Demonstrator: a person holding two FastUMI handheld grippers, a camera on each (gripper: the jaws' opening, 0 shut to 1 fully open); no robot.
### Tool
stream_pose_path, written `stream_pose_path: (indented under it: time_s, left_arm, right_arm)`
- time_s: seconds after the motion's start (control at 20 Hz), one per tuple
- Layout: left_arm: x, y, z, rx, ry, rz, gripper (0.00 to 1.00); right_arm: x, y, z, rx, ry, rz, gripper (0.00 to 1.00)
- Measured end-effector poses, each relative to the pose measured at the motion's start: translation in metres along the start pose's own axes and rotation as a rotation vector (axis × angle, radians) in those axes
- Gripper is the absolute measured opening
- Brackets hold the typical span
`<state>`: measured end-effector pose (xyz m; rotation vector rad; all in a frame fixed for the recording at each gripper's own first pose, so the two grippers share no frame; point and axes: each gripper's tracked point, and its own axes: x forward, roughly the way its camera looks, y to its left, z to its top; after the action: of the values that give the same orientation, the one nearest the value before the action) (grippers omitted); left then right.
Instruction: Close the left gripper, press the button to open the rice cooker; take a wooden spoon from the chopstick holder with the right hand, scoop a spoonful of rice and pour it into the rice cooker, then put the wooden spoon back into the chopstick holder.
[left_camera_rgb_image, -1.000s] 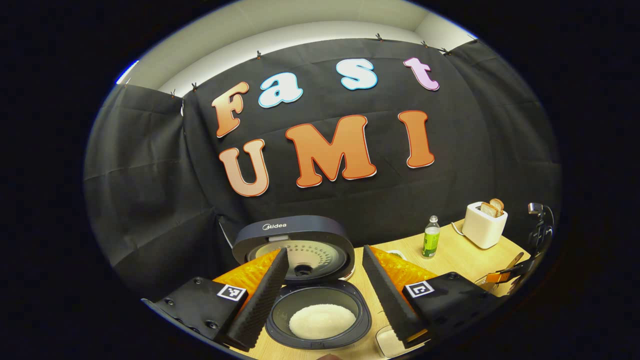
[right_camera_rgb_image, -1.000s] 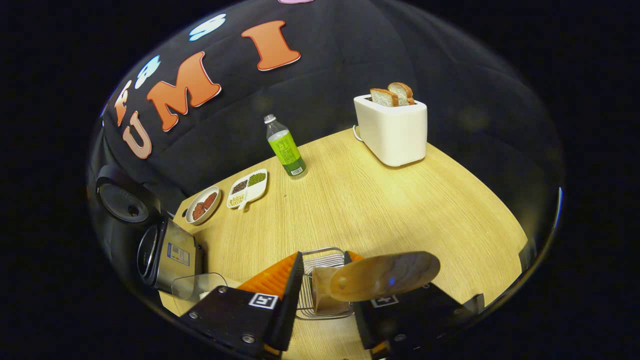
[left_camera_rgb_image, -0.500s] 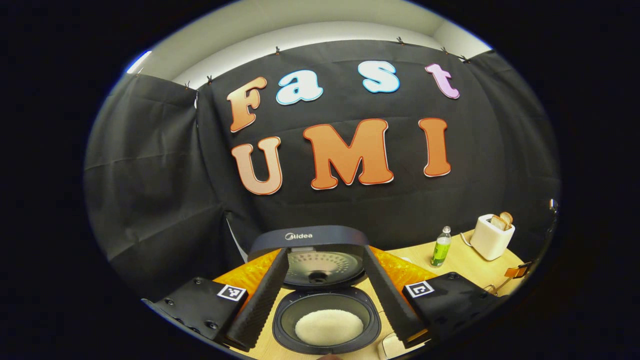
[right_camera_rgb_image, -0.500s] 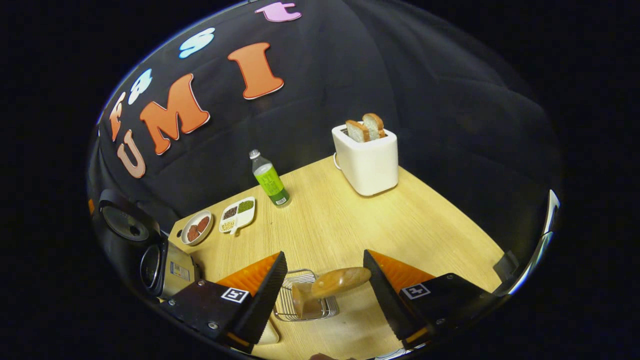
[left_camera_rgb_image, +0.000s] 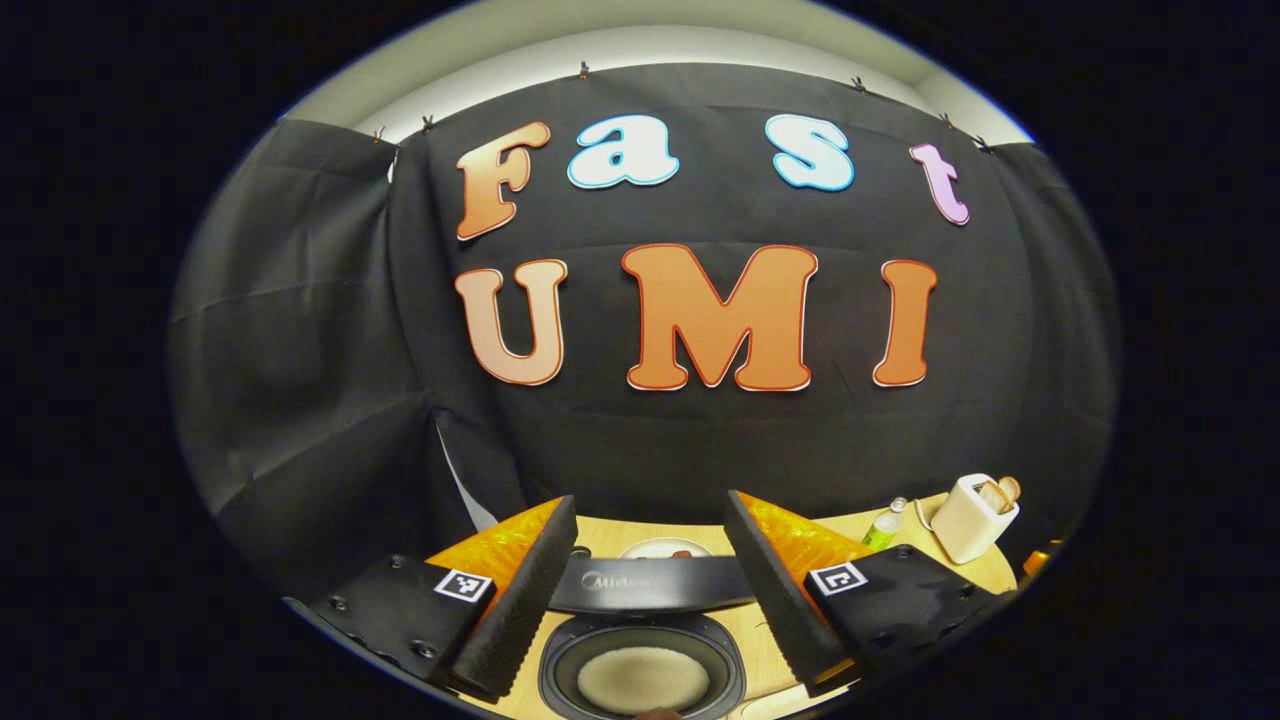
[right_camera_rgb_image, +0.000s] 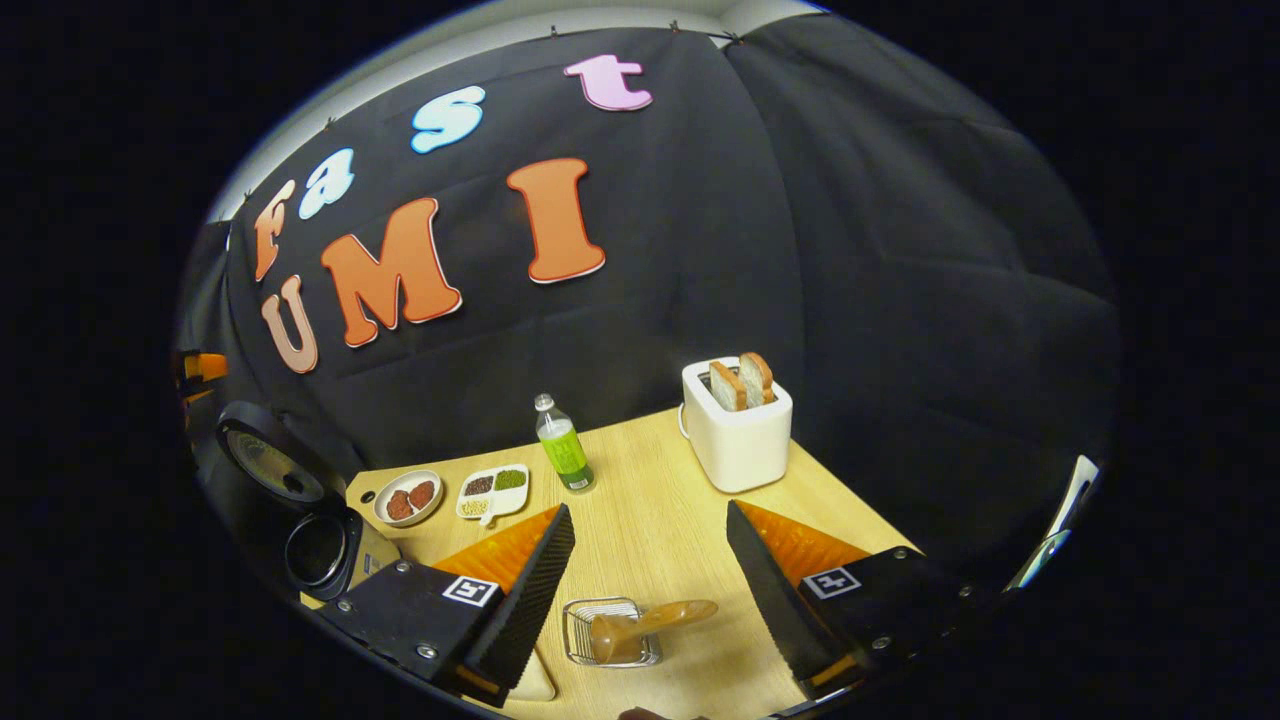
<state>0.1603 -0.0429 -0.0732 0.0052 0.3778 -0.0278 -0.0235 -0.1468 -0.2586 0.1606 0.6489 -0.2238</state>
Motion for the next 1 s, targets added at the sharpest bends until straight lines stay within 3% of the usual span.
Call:
stream_pose_path:
  time_s: [0.05,0.2,0.25,0.4,0.6,0.75,0.8,0.85,0.9,1.0]
  left_arm:
    - [0.011,-0.001,-0.006,-0.001,0.036,-0.009,1.0]
    - [0.031,-0.003,-0.034,-0.018,0.167,-0.023,0.96]
    - [0.035,-0.006,-0.045,-0.012,0.223,-0.049,1.0]
    - [0.036,-0.002,-0.055,-0.004,0.282,-0.054,0.99]
    - [0.027,-0.006,-0.077,-0.027,0.404,-0.076,0.92]
    - [0.018,-0.005,-0.112,-0.058,0.509,-0.082,0.92]
    - [0.012,0.001,-0.126,-0.063,0.548,-0.067,1.0]
    - [0.007,0.006,-0.14,-0.061,0.593,-0.05,1.0]
    - [0.001,0.007,-0.154,-0.061,0.632,-0.047,0.93]
    - [-0.005,0.002,-0.166,-0.055,0.648,-0.059,0.99]
  right_arm:
    - [-0.005,0.003,0.009,-0.017,-0.027,0.006,0.95]
    - [-0.017,0.004,0.029,-0.084,-0.089,-0.001,0.95]
    - [-0.02,0.003,0.033,-0.109,-0.101,-0.009,0.95]
    - [-0.032,0.005,0.047,-0.171,-0.134,-0.019,0.95]
    - [-0.041,0.011,0.059,-0.198,-0.181,0.0,0.95]
    - [-0.041,0.019,0.062,-0.214,-0.205,0.018,0.95]
    - [-0.039,0.019,0.06,-0.22,-0.201,0.017,0.95]
    - [-0.038,0.022,0.057,-0.224,-0.196,0.021,0.95]
    - [-0.039,0.025,0.055,-0.224,-0.191,0.029,0.95]
    - [-0.039,0.031,0.054,-0.234,-0.188,0.045,0.95]
